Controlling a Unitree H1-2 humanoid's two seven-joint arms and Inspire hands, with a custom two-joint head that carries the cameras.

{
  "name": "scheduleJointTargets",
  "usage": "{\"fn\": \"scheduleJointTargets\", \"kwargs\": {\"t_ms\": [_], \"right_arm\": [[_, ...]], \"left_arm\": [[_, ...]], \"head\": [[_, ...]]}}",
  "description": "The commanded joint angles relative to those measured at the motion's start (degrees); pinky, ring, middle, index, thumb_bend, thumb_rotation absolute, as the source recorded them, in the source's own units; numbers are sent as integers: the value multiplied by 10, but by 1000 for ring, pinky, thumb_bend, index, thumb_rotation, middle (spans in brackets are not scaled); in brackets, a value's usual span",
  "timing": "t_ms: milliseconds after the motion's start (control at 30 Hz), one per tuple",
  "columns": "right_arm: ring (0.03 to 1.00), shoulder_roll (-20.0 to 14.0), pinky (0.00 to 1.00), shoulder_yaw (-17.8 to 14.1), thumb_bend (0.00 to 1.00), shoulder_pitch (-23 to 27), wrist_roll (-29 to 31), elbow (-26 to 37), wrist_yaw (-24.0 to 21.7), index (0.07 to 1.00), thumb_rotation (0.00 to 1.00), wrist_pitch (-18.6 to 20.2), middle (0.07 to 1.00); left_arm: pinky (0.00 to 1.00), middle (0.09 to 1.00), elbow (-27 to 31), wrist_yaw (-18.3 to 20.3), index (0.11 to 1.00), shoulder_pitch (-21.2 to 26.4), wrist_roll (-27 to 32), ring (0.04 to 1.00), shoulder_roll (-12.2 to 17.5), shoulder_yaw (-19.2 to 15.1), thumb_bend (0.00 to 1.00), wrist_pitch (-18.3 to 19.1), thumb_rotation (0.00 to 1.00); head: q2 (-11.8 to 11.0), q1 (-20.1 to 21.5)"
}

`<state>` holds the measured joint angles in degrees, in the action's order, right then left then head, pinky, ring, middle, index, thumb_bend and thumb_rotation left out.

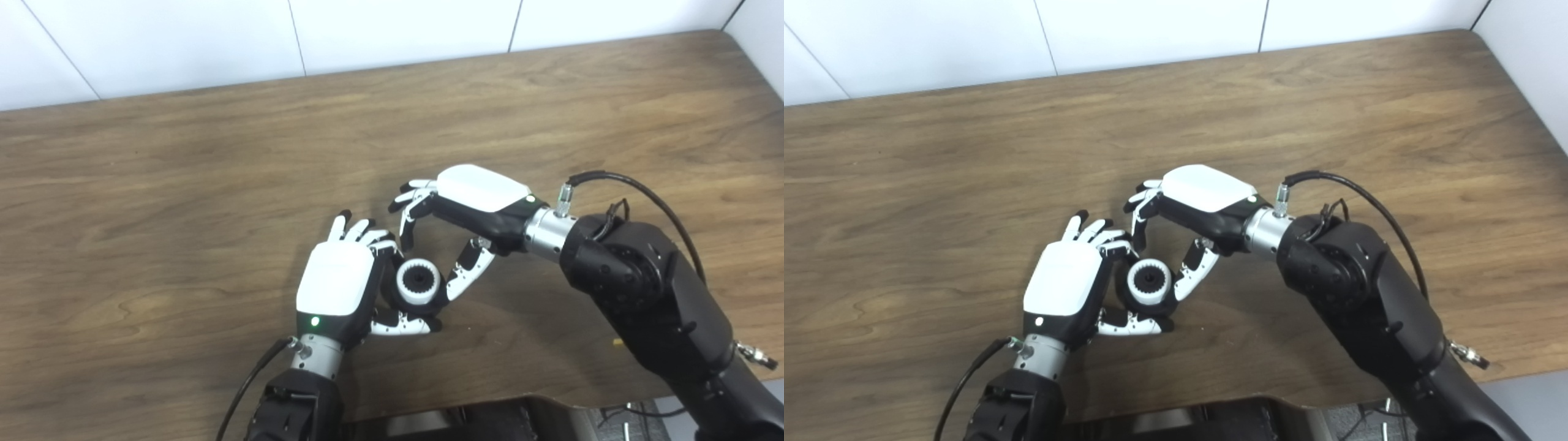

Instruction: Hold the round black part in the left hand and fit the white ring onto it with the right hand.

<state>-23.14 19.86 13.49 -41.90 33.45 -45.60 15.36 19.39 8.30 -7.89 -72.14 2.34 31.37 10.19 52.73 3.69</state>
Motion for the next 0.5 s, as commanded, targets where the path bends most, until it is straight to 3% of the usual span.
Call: {"fn": "scheduleJointTargets", "kwargs": {"t_ms": [0,467], "right_arm": [[939,-8,833,-15,873,28,4,24,1,576,196,3,860],[940,-15,829,-54,882,64,16,43,-23,618,206,38,864]], "left_arm": [[1000,783,3,-1,486,3,-4,896,-6,2,516,-5,60],[1000,780,0,-2,486,3,3,892,-4,-2,516,-5,60]], "head": [[-2,1],[-6,-1]]}}
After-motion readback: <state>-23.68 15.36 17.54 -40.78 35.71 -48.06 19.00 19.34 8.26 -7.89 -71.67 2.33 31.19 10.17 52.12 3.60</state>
